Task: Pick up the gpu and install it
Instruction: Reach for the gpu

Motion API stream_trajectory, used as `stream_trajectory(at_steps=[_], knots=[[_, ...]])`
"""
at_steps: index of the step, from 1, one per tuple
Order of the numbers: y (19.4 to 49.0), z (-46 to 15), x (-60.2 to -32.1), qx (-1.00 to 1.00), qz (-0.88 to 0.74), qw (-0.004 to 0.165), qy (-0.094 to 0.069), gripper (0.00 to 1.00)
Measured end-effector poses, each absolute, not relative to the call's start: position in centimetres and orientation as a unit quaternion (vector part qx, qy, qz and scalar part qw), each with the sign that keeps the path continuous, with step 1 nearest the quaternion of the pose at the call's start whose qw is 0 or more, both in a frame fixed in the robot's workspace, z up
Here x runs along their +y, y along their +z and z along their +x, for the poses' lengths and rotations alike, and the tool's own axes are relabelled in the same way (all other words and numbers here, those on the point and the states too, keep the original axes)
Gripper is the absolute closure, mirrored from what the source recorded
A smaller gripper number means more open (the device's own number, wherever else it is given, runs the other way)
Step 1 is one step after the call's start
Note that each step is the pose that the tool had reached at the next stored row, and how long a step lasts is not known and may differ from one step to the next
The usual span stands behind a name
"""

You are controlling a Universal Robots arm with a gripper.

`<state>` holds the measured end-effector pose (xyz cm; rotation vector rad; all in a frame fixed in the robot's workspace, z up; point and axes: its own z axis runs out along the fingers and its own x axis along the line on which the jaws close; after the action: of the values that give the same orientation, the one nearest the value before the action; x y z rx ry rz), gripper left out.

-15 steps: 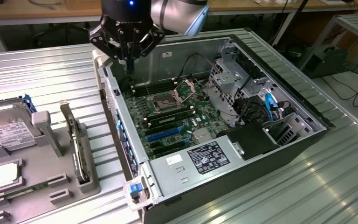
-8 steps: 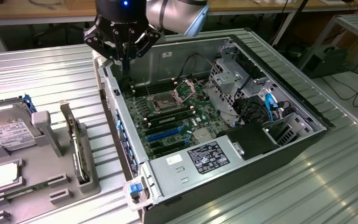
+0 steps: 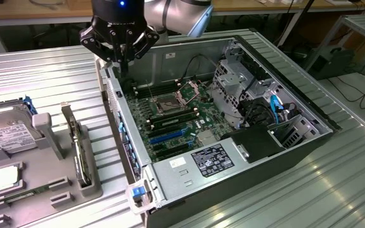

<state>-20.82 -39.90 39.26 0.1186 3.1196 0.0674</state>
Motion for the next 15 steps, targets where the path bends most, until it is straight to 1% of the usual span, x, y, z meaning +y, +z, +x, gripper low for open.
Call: stream_trajectory(at_steps=[15], knots=[[39.2,-22.3,-39.9,0.999,0.038,0.008,0.022,0.89]])
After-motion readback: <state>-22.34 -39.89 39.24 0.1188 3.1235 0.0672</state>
